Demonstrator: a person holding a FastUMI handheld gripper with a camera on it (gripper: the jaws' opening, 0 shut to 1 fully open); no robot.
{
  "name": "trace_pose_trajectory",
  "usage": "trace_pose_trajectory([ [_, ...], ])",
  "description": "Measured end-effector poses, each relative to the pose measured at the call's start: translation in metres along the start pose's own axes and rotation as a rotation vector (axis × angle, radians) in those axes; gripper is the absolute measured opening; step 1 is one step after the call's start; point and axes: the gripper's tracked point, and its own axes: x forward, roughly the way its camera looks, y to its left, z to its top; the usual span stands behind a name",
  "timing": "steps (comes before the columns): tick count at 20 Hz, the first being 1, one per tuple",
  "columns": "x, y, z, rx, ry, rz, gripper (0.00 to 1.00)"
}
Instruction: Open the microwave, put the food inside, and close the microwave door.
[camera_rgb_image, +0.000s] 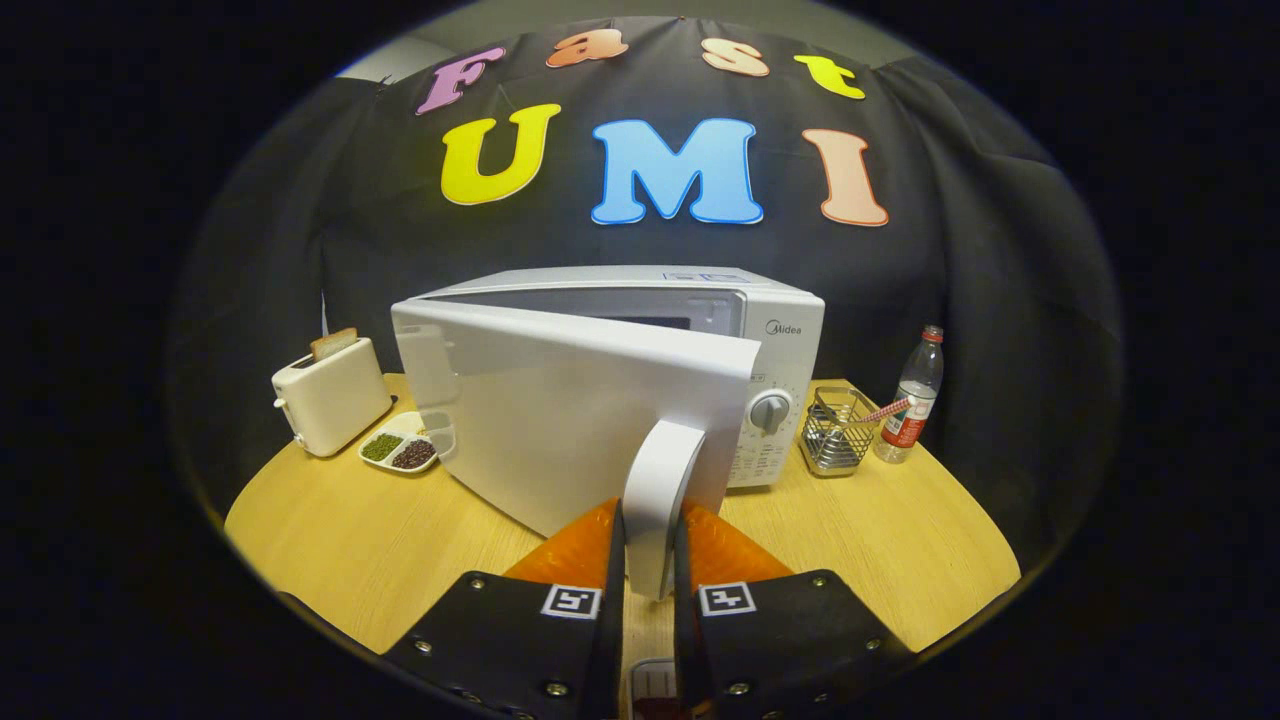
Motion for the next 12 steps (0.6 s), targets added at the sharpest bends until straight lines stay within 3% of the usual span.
trace_pose_trajectory([
  [12, -0.067, 0.077, -0.024, -0.054, -0.025, 0.060, 0.23],
])
